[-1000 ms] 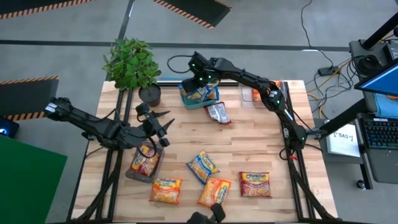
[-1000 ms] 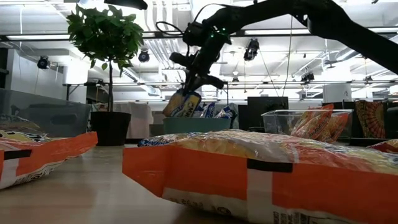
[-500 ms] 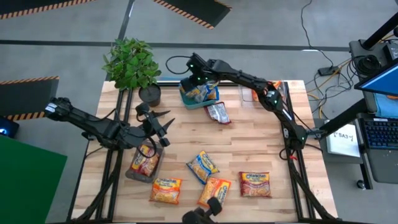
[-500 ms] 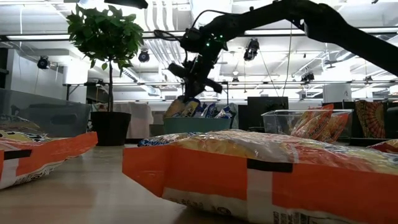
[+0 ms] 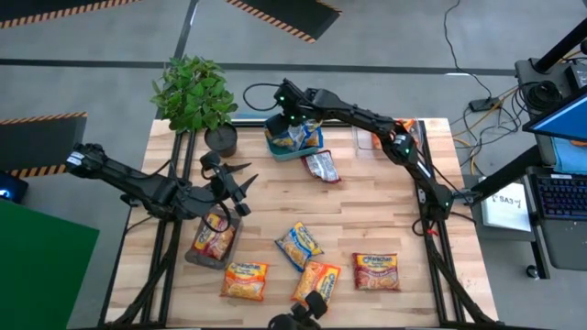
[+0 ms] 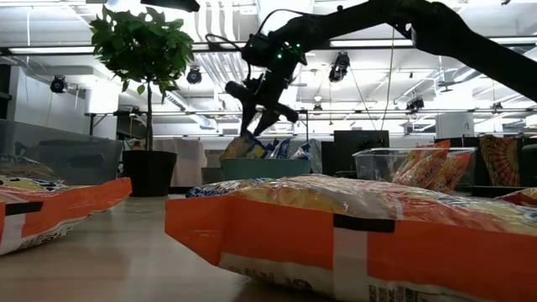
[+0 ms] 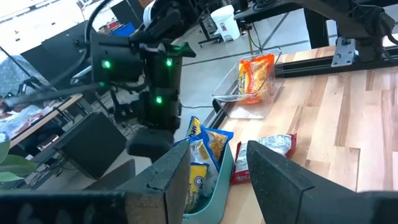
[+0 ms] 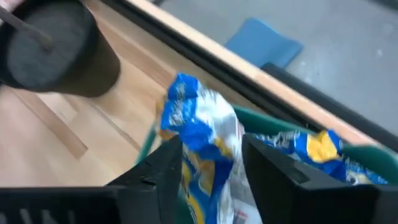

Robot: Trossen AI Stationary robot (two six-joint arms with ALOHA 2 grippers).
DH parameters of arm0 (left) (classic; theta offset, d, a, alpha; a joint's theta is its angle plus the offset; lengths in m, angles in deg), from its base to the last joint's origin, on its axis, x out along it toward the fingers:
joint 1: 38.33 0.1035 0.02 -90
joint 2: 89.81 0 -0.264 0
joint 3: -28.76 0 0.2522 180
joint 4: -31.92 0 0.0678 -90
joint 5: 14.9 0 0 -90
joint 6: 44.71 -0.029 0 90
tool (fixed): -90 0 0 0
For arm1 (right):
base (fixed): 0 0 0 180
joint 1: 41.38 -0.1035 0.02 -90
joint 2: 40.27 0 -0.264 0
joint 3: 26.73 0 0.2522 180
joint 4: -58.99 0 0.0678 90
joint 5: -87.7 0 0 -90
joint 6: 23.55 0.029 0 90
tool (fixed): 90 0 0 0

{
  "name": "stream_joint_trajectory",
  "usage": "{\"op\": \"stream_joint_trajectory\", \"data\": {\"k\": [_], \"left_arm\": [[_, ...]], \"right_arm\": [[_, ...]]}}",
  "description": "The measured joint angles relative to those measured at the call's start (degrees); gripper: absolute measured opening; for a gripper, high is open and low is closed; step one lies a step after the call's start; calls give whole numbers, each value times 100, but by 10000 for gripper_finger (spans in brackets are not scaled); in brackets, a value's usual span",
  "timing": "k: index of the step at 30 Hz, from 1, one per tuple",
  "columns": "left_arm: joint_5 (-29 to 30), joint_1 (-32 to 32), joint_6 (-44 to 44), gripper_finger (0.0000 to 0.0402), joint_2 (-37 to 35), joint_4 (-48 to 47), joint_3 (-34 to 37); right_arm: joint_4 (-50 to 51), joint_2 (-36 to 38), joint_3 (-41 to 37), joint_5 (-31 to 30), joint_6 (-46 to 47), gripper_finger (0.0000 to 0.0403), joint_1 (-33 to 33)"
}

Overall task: Sort Maruchan noodles
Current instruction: Put the top blue noodle pack into the green bin

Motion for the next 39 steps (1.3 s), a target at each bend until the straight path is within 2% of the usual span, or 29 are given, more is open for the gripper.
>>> {"op": "stream_joint_trajectory", "data": {"k": [4, 7, 13, 18, 30, 39], "left_arm": [[0, 0, -5, 142, 0, -23, 0], [0, 0, -24, 142, 0, -25, 0], [0, 0, -24, 142, 0, -48, 0], [0, 0, -23, 142, 0, -98, 0], [0, 0, -22, 142, 0, -135, 0], [0, 0, -20, 142, 0, -135, 0]], "right_arm": [[-423, 22, 0, -232, -431, 166, -1], [-923, -42, 0, -291, -957, 151, -49], [-1320, -363, 0, 189, -1672, 77, -174], [-1187, -680, -2, 172, -1999, 16, -186], [-1022, -1268, 0, 165, -2084, 9, -186], [-894, -935, 4, 170, -2060, 9, -186]]}}
